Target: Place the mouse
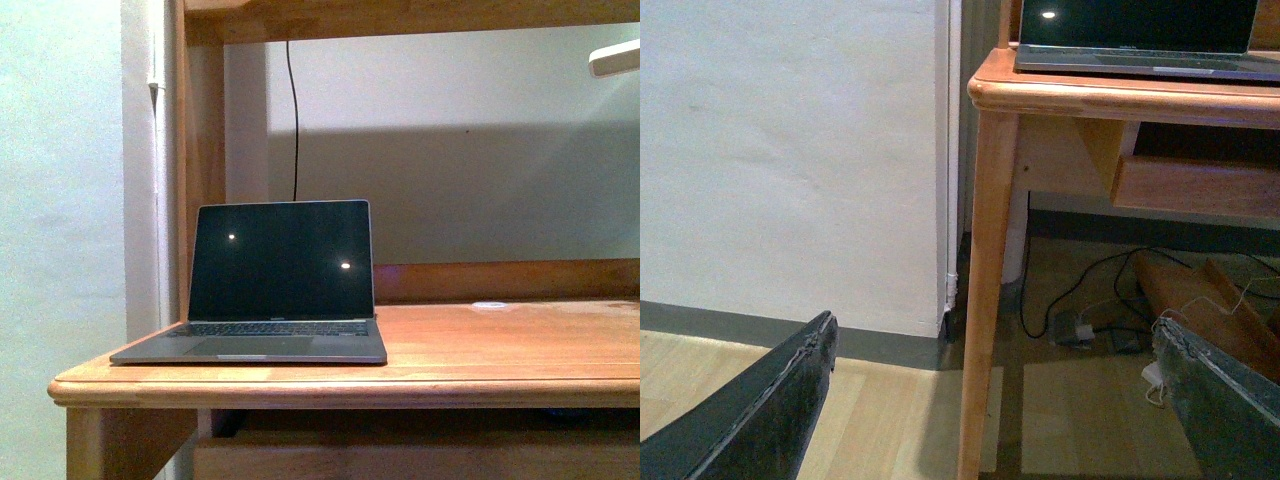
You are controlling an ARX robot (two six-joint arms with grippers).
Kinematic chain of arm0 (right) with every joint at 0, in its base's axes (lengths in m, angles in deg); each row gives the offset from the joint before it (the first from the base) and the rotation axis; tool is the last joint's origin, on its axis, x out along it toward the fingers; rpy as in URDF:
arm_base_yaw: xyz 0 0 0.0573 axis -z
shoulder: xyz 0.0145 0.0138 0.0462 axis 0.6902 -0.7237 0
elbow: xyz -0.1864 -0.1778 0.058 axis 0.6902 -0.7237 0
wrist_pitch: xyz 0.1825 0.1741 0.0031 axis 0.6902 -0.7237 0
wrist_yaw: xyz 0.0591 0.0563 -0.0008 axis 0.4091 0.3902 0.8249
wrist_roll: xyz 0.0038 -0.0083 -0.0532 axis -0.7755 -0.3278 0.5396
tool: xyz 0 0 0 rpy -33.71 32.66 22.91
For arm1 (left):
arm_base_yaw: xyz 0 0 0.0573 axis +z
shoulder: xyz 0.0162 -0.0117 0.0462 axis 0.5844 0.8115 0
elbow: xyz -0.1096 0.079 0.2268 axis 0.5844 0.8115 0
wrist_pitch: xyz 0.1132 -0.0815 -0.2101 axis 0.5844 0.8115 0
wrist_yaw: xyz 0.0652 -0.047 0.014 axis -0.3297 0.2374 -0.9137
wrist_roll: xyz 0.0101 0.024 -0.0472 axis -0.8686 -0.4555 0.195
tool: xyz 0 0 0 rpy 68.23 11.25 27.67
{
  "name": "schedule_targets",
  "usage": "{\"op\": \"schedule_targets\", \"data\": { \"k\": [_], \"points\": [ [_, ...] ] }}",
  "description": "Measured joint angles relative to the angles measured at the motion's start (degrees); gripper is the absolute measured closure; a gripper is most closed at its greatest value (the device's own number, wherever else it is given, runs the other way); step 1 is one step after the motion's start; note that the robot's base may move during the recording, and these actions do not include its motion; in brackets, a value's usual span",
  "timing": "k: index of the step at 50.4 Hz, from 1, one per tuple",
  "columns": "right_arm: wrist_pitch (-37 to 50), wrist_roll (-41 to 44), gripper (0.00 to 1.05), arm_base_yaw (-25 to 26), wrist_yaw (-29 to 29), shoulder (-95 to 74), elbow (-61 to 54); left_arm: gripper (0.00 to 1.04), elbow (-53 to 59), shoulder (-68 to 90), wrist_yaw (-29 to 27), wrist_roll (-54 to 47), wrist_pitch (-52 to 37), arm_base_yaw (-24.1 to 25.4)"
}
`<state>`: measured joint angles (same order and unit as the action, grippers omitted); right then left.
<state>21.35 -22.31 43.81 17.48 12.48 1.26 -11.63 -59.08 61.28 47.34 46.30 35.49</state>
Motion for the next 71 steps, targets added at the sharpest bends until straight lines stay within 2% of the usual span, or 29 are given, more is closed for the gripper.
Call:
{"op": "schedule_targets", "data": {
  "k": [6, 8, 10, 17, 24, 28, 35, 47, 51, 57, 71],
  "points": [
    [0.0, 0.0, 0.07, 0.0, 0.0, 0.0, 0.0, 0.08, -0.8, 0.9, 0.3, 1.7, 2.4, 0.1],
    [0.0, 0.0, 0.07, 0.0, 0.0, 0.0, 0.0, 0.08, -2.8, 4.8, 1.9, 6.6, 7.2, 0.4],
    [0.0, 0.0, 0.07, 0.0, 0.0, 0.0, 0.0, 0.08, -3.4, 7.6, 3.1, 8.7, 7.4, 0.6],
    [0.0, 0.0, 0.07, 0.0, 0.0, 0.0, 0.0, 0.08, -5.9, 19.2, 8.3, 10.1, 1.7, 2.5],
    [0.0, 0.0, 0.07, 0.0, 0.0, 0.0, 0.0, 0.08, -11.8, 32.7, 11.7, 5.4, -5.0, 2.4],
    [0.0, 0.0, 0.07, 0.0, 0.0, 0.0, 0.0, 0.08, -15.8, 40.7, 12.4, -1.2, -7.0, 1.0],
    [0.0, 0.0, 0.07, 0.0, 0.0, 0.0, 0.0, 0.08, -22.6, 55.3, 12.0, -19.6, -12.0, -1.7],
    [0.0, 0.0, 0.07, 0.0, 0.0, 0.0, 0.0, 0.08, -28.3, 73.7, 10.8, -49.4, -26.0, -4.8],
    [0.0, 0.0, 0.07, 0.0, 0.0, 0.0, 0.0, 0.08, -30.6, 82.6, 13.3, -63.1, -34.0, -7.0],
    [0.0, 0.0, 0.07, 0.0, 0.0, 0.0, 0.0, 0.08, -35.0, 92.5, 17.9, -79.3, -39.9, -8.2],
    [0.0, 0.0, 0.07, 0.0, 0.0, 0.0, 0.0, 0.08, -43.8, 104.5, 23.3, -90.3, -45.4, -7.7]
  ]
}}
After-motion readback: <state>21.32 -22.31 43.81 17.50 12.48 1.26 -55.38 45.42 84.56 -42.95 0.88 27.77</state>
